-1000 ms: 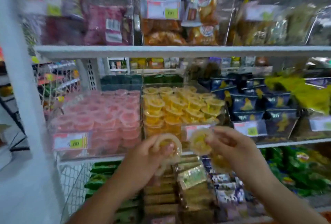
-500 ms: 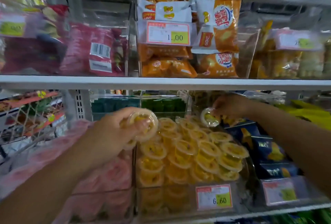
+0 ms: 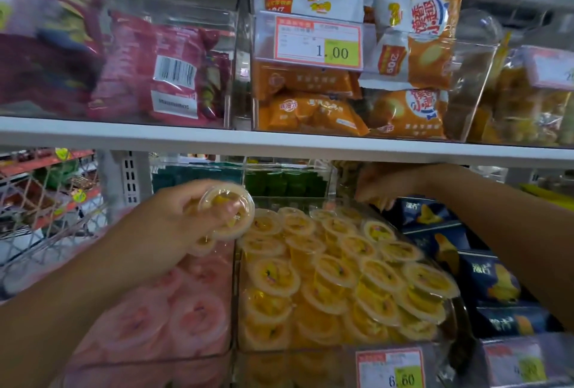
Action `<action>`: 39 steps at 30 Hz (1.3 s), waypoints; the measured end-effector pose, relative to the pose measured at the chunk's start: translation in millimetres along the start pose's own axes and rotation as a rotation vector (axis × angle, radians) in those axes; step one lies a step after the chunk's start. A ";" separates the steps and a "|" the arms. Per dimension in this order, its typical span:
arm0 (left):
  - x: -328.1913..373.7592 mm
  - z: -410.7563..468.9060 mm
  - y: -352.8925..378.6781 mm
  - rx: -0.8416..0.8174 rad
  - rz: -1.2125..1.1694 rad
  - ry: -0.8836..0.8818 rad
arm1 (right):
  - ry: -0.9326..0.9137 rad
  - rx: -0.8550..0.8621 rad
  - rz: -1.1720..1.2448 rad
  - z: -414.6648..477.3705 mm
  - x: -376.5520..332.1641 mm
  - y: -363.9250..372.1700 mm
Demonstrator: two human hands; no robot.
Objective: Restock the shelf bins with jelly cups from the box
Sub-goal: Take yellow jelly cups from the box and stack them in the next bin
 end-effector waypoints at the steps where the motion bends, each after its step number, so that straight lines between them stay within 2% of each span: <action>1: -1.9 -0.6 -2.5 -0.001 0.005 0.001 | -0.024 0.000 0.028 -1.2 -6.1 2.5; 5: -8.6 -4.6 -13.1 0.042 0.009 -0.006 | -0.130 0.093 0.038 9.8 -31.8 10.7; 11: -17.5 -9.9 -32.3 0.086 -0.005 -0.068 | -0.261 0.063 0.177 62.7 -78.7 32.4; 13: -20.2 -9.8 -39.4 0.077 0.022 -0.075 | -0.263 0.080 0.207 78.0 -87.9 38.6; 16: -24.0 -9.2 -45.9 0.077 0.041 -0.094 | -0.227 0.014 0.275 95.1 -94.8 48.0; 22: -27.1 -2.0 -43.8 0.039 0.107 -0.112 | -0.207 0.001 0.297 93.4 -104.6 60.8; 24: -27.6 4.8 -38.5 0.014 0.102 -0.128 | -0.218 -0.019 0.224 85.8 -105.9 57.3; 26: -29.3 14.8 -32.5 -0.003 0.082 -0.163 | -0.268 0.087 0.052 76.2 -106.0 47.5; 27: -29.1 21.2 -29.1 -0.004 0.067 -0.178 | -0.314 0.152 0.056 70.1 -107.1 42.0; 28: -28.2 28.5 -25.2 -0.007 0.064 -0.185 | -0.377 0.182 0.184 64.5 -107.4 38.1; 29: -25.6 35.3 -20.1 -0.009 0.067 -0.179 | -0.440 0.133 0.416 56.6 -108.1 36.6; 31: -21.3 50.5 -9.6 0.022 0.063 -0.174 | -0.544 -0.104 0.779 42.5 -110.4 35.8; 33: -15.9 62.8 1.9 0.034 0.014 -0.189 | -0.582 -0.235 0.836 33.8 -106.5 38.8; 36: -13.5 77.5 15.0 0.017 0.052 -0.162 | -0.548 -0.094 0.828 39.2 -91.6 41.5; 39: -14.5 82.4 18.5 0.029 0.009 -0.192 | -0.341 0.140 0.821 55.0 -72.3 29.0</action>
Point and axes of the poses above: each hand's wrist, its own z-axis towards the middle knuckle, its own y-axis out of the palm, x = y × z, the point moved 1 cm from there along z, towards the middle knuckle, and after that the axes turned 3 degrees about -x, right-handed, at the moved point
